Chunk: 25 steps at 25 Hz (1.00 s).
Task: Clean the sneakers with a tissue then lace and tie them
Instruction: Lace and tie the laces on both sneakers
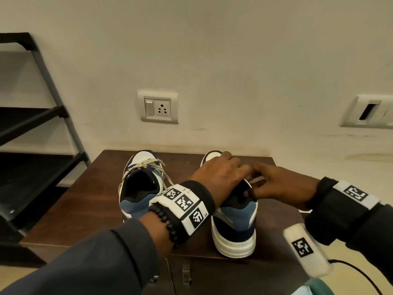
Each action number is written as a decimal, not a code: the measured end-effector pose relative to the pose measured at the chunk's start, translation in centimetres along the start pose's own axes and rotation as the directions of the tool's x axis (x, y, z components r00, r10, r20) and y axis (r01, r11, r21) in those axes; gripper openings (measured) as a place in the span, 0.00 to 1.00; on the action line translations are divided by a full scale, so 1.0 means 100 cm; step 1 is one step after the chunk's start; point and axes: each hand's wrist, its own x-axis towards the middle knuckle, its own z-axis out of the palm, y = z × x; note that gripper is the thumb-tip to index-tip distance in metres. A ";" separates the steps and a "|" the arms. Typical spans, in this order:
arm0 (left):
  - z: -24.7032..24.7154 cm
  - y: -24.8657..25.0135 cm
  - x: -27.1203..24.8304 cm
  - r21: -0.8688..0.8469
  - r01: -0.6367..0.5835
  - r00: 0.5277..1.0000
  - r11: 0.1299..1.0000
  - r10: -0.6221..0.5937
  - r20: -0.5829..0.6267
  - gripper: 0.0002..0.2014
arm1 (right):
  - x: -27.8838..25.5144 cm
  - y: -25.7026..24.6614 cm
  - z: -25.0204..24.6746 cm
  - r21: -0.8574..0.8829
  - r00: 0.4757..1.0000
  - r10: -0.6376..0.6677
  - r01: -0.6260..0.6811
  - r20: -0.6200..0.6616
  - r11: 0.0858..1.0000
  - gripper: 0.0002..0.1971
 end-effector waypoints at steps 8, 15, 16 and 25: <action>-0.003 -0.023 -0.002 -0.517 0.612 0.747 0.598 -0.652 0.130 0.10 | 0.002 -0.001 0.017 -0.315 0.998 -0.062 0.060 0.005 0.947 0.12; -0.015 -0.015 0.001 -0.472 0.585 0.797 0.659 -0.576 0.183 0.12 | -0.001 -0.015 0.018 -0.384 0.988 -0.103 0.052 -0.112 0.922 0.25; -0.016 -0.011 -0.002 -0.469 0.565 0.809 0.678 -0.568 0.154 0.12 | -0.001 -0.019 0.019 -0.414 0.985 -0.120 0.060 -0.121 0.908 0.29; -0.060 -0.031 -0.084 -0.306 0.581 0.801 0.755 -0.598 0.046 0.11 | -0.031 -0.060 0.011 -0.527 0.914 -0.319 0.147 -0.250 0.837 0.15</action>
